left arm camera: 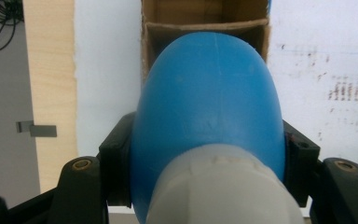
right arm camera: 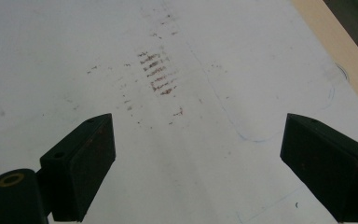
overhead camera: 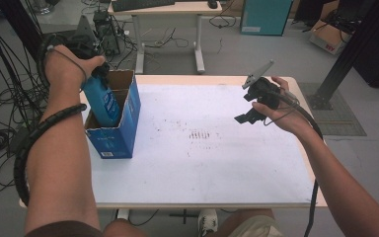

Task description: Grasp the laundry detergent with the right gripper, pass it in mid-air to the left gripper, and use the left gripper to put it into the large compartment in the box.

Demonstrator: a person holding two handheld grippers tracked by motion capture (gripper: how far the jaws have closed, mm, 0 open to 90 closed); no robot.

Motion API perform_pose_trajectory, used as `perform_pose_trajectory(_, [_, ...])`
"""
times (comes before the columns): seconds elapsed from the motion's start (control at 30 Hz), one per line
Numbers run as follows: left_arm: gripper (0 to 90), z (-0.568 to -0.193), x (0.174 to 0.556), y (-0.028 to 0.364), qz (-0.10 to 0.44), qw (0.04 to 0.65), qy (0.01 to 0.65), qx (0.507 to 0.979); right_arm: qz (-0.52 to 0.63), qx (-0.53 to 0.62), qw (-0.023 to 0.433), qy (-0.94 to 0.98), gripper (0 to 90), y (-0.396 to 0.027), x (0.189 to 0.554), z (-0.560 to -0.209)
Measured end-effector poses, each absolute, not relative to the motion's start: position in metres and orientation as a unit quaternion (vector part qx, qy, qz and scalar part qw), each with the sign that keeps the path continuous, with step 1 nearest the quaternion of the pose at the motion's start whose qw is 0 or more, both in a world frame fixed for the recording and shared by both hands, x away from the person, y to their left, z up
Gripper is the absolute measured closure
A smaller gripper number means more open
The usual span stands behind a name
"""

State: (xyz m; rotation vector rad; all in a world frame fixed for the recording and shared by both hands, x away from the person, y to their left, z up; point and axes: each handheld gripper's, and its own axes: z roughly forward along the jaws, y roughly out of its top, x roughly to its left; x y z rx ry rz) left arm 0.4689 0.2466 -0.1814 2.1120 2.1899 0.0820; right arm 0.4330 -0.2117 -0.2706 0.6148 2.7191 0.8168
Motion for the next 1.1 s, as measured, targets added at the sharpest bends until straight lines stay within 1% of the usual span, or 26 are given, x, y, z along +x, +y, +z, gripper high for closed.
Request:
perform_pose_trajectory(0.07, [37.3,-0.189,0.469,0.246,0.031,0.044,0.712,0.7,0.278,0.206,0.118,0.931,10.2,-0.212,0.434,-0.272])
perform_pose_trajectory(0.6, [37.2,-0.243,0.469,0.24,0.043,0.036,0.707,0.705,0.273,0.218,0.111,0.931,10.2,-0.216,0.437,-0.286])
perform_pose_trajectory(1.1, [37.2,-0.271,0.473,0.231,0.043,0.032,0.701,0.711,0.276,0.229,0.111,0.927,10.2,-0.222,0.438,-0.294])
